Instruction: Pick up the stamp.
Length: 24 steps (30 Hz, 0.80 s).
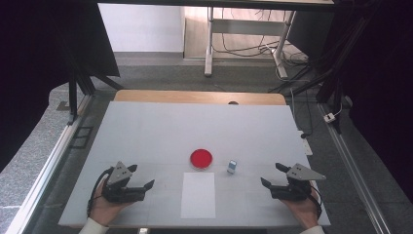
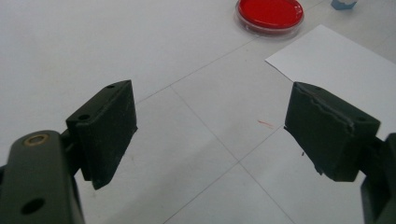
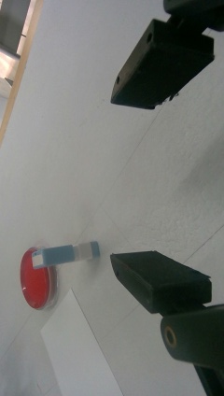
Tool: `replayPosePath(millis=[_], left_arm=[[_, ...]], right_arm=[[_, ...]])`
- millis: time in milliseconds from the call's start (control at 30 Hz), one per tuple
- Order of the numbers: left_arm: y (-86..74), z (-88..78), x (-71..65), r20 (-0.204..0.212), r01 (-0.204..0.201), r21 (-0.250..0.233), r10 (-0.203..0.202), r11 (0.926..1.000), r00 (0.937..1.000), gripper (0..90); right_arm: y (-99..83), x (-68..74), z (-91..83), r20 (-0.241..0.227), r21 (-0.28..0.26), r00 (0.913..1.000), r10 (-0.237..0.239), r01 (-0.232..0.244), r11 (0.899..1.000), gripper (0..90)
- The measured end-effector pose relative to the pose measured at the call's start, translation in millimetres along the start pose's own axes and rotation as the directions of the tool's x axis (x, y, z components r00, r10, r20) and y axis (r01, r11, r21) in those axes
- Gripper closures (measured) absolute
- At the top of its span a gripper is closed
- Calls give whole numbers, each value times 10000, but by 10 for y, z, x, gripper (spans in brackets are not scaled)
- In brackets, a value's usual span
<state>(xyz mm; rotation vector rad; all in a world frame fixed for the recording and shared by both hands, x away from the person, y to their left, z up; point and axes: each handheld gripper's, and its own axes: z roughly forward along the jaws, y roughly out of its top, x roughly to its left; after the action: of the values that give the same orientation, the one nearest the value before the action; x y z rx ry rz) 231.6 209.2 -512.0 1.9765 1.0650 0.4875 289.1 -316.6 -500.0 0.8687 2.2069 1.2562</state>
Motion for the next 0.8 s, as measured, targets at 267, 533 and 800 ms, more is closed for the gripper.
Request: replayPosePath(millis=[267,533,800], left_arm=[[-24,-7,5,77,-189,148,188,9997,9998,174],[0,5,-3,-18,-392,196,393,9990,9992,182],[-21,-43,5,-97,-240,19,240,9997,9997,184]], right_arm=[[-11,-28,5,11,34,9999,151,-151,9999,220],[-27,-18,17,8,114,9999,162,-162,9998,235],[-29,-26,31,-17,99,9998,210,-209,9997,250]])
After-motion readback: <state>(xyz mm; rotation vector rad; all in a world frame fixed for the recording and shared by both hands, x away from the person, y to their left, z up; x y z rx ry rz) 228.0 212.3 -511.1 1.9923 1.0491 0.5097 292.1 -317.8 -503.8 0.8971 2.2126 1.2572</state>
